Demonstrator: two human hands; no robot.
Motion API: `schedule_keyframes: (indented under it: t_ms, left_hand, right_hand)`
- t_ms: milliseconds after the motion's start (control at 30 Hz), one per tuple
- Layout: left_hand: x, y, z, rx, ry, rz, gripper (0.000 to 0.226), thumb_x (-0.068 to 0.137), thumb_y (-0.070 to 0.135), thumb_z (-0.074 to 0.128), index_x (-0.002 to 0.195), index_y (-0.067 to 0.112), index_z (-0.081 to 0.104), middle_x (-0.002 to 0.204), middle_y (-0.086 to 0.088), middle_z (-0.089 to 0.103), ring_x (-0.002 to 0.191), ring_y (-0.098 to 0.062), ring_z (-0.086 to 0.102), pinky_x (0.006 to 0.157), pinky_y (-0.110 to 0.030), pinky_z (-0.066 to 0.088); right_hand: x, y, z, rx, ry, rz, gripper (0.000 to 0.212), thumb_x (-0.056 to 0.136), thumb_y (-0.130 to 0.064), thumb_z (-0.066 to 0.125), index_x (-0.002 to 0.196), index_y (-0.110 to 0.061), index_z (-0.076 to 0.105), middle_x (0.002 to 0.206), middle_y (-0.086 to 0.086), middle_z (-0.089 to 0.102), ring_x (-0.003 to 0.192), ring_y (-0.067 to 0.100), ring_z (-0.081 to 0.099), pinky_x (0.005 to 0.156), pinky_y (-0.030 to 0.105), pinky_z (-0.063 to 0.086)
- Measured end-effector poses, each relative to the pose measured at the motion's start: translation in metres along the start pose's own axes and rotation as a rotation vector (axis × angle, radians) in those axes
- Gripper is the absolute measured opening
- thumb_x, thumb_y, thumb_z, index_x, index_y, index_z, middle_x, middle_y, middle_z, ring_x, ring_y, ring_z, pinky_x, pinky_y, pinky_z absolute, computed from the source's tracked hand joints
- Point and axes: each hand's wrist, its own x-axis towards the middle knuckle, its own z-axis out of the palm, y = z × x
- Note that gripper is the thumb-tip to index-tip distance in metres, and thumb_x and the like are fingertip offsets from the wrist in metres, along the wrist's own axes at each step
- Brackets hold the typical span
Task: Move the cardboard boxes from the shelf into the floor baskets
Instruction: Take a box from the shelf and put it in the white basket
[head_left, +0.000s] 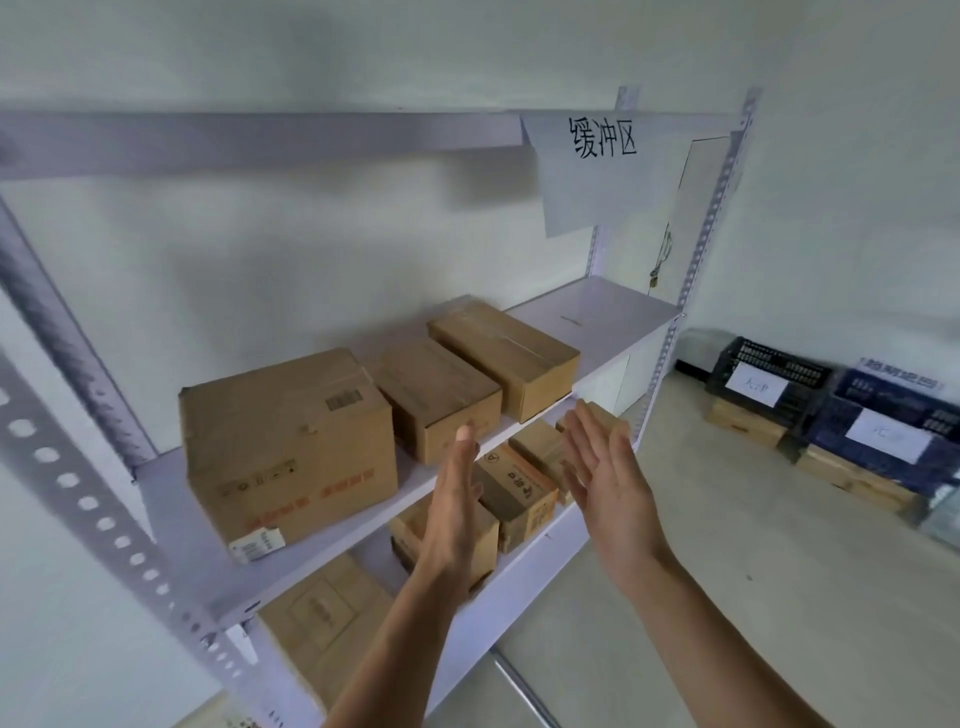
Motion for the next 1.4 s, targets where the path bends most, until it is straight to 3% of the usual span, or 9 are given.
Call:
schedule_keyframes:
  t_ms: [100,467,567,667,833,1067,1167,1267,1400]
  left_hand:
    - [0.019,0.005,0.010,-0.025,0.021,-0.018,0.087,0.089,0.089,0.032,0.166,0.048,0.033,0.177,0.011,0.031,0.157,-0.016,0.035,0.123,-0.053,0.026]
    - [0.099,0.019,0.080,-0.062,0.234,0.043,0.096,0.088,0.083,0.041,0.169,0.031,0.036,0.170,0.010,0.043,0.148,-0.011,0.043,0.126,-0.042,0.029]
    - [0.119,0.033,0.107,-0.077,0.288,0.054,0.078,0.091,0.079,0.042,0.154,0.034,0.051,0.148,0.022,0.057,0.146,-0.005,0.045,0.125,-0.042,0.030]
    - [0.145,0.041,0.122,-0.069,0.376,0.026,0.060,0.105,0.068,0.042,0.143,0.027,0.062,0.137,0.019,0.069,0.123,0.005,0.058,0.117,-0.046,0.037]
    - [0.176,0.042,0.134,-0.047,0.452,-0.025,0.076,0.106,0.068,0.043,0.169,0.026,0.037,0.176,0.004,0.034,0.162,-0.019,0.031,0.133,-0.054,0.020]
    - [0.218,0.035,0.128,-0.054,0.594,-0.107,0.070,0.107,0.061,0.053,0.166,0.024,0.043,0.176,-0.002,0.035,0.161,-0.025,0.033,0.133,-0.056,0.023]
    - [0.241,0.031,0.120,-0.018,0.606,-0.182,0.071,0.106,0.061,0.055,0.161,0.016,0.050,0.173,-0.021,0.037,0.158,-0.044,0.036,0.131,-0.062,0.026]
    - [0.258,0.028,0.118,-0.069,0.572,-0.202,0.100,0.085,0.077,0.065,0.162,0.017,0.045,0.172,-0.029,0.032,0.157,-0.057,0.030,0.128,-0.072,0.025]
    - [0.277,0.021,0.111,-0.133,0.582,-0.208,0.129,0.052,0.079,0.065,0.165,0.021,0.040,0.168,-0.015,0.046,0.153,-0.039,0.046,0.126,-0.062,0.037]
  right_hand:
    - [0.027,-0.008,-0.013,-0.323,0.069,0.148,0.074,0.098,-0.075,0.025,0.162,-0.041,0.034,0.167,-0.020,0.039,0.154,0.001,0.033,0.133,0.043,0.017]
    - [0.130,-0.026,-0.105,-0.293,-0.027,0.218,0.080,0.092,-0.077,0.026,0.163,-0.040,0.033,0.169,-0.018,0.036,0.157,0.005,0.029,0.133,0.045,0.013]
    - [0.158,-0.042,-0.130,-0.294,-0.104,0.255,0.087,0.086,-0.086,0.028,0.163,-0.044,0.029,0.172,-0.018,0.030,0.159,0.006,0.023,0.133,0.043,0.009]
    - [0.186,-0.056,-0.152,-0.319,-0.149,0.252,0.103,0.076,-0.093,0.034,0.164,-0.041,0.029,0.172,-0.017,0.029,0.159,0.006,0.024,0.132,0.041,0.012]
    - [0.227,-0.062,-0.176,-0.318,-0.163,0.278,0.091,0.086,-0.079,0.025,0.166,-0.035,0.027,0.174,-0.011,0.027,0.160,0.010,0.023,0.133,0.043,0.012]
    - [0.286,-0.041,-0.183,-0.331,-0.222,0.325,0.092,0.087,-0.078,0.025,0.167,-0.032,0.026,0.174,-0.009,0.027,0.160,0.010,0.024,0.133,0.041,0.014]
    - [0.314,-0.023,-0.181,-0.360,-0.243,0.359,0.093,0.087,-0.079,0.025,0.167,-0.032,0.026,0.175,-0.008,0.026,0.160,0.011,0.024,0.133,0.043,0.014]
    - [0.343,-0.003,-0.177,-0.411,-0.280,0.400,0.093,0.088,-0.082,0.024,0.167,-0.033,0.025,0.175,-0.008,0.023,0.160,0.012,0.023,0.133,0.045,0.012]
    - [0.377,0.023,-0.171,-0.448,-0.289,0.482,0.091,0.093,-0.086,0.033,0.166,-0.032,0.031,0.174,-0.005,0.029,0.161,0.017,0.024,0.132,0.050,0.013]
